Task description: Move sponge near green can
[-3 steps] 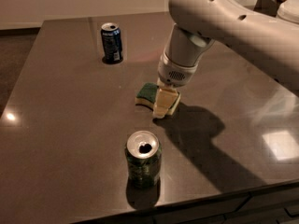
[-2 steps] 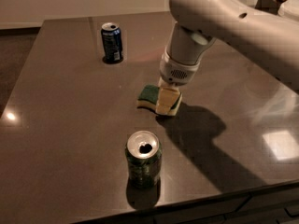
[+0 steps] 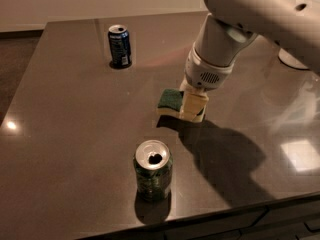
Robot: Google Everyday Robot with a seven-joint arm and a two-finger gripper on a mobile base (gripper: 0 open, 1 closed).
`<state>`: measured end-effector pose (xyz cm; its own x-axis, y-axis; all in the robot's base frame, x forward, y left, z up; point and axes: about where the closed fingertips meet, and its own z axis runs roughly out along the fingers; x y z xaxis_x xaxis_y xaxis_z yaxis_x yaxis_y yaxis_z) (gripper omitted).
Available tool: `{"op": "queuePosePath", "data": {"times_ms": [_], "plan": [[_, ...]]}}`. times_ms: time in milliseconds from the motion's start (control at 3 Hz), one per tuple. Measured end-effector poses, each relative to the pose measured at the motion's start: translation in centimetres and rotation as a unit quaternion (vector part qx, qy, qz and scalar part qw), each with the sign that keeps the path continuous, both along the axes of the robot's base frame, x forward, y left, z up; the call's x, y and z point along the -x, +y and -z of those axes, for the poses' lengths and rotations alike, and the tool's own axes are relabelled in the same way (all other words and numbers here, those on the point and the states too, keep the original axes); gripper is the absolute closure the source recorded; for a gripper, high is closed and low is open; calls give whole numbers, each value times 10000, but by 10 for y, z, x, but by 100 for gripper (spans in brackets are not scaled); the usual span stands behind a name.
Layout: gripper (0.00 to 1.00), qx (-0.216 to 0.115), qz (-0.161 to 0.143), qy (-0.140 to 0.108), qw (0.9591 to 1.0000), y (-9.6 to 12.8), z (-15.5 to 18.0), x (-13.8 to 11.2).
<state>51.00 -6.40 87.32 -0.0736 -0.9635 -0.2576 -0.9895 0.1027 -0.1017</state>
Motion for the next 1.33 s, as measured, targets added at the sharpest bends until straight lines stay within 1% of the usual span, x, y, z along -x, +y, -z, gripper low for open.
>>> {"op": "queuePosePath", "data": {"times_ms": [333, 667, 1000, 1333], "plan": [[100, 0, -120, -15, 9999, -5, -9, 23], [100, -7, -268, 97, 9996, -5, -10, 50], [100, -5, -396, 217, 9990, -1, -6, 70], [84, 24, -481, 324, 9983, 5, 0, 84]]}}
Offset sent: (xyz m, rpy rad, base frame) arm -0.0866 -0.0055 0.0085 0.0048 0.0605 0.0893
